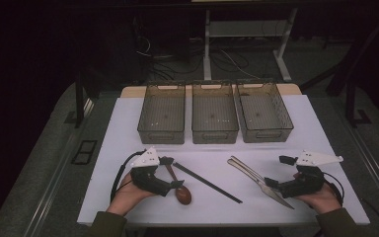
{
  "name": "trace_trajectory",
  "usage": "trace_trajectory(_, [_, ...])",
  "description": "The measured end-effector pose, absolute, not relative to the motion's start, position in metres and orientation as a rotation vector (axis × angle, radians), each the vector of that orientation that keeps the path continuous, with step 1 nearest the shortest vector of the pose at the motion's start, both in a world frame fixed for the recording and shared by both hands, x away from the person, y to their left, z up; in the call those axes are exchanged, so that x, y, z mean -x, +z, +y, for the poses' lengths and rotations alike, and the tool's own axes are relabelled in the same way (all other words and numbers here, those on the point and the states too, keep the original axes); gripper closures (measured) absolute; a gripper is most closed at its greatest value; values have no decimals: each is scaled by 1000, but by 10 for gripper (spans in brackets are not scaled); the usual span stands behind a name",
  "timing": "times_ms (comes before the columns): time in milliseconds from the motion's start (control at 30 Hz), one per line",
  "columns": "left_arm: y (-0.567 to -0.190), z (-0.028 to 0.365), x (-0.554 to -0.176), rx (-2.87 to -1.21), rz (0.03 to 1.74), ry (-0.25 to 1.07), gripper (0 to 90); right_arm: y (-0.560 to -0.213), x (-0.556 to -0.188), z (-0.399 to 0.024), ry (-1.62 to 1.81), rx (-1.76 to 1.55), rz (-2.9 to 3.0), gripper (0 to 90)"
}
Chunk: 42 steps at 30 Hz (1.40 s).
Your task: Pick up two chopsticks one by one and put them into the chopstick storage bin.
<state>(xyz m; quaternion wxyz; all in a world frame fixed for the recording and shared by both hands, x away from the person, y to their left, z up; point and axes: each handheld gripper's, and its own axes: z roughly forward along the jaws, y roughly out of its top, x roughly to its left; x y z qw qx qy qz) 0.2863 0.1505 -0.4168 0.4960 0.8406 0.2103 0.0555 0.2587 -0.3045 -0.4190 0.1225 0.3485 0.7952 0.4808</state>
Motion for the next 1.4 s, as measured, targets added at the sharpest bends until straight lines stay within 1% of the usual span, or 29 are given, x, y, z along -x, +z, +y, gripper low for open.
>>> trace_trajectory(200, [-418, 137, -291, -2043, 459, 91, 277, -420, -260, -303, 1398, -1009, 2328, 9])
trace_trajectory(467, [-418, 111, -293, -2074, 365, 51, 335, -420, -261, -303, 1404, -1019, 2329, 9])
trace_trajectory(633, [-418, 86, -294, -2104, 296, 13, 368, -420, -261, -302, 1403, -1020, 2329, 9])
trace_trajectory(1067, [-423, 37, -295, -2170, 141, -60, 536, -421, -261, -302, 1405, -1021, 2328, 9])
trace_trajectory(1167, [-427, 22, -296, -2201, 102, -81, 566, -420, -261, -302, 1404, -1024, 2328, 9])
trace_trajectory(1400, [-431, 1, -296, -2235, 45, -120, 626, -421, -261, -302, 1404, -1024, 2328, 9])
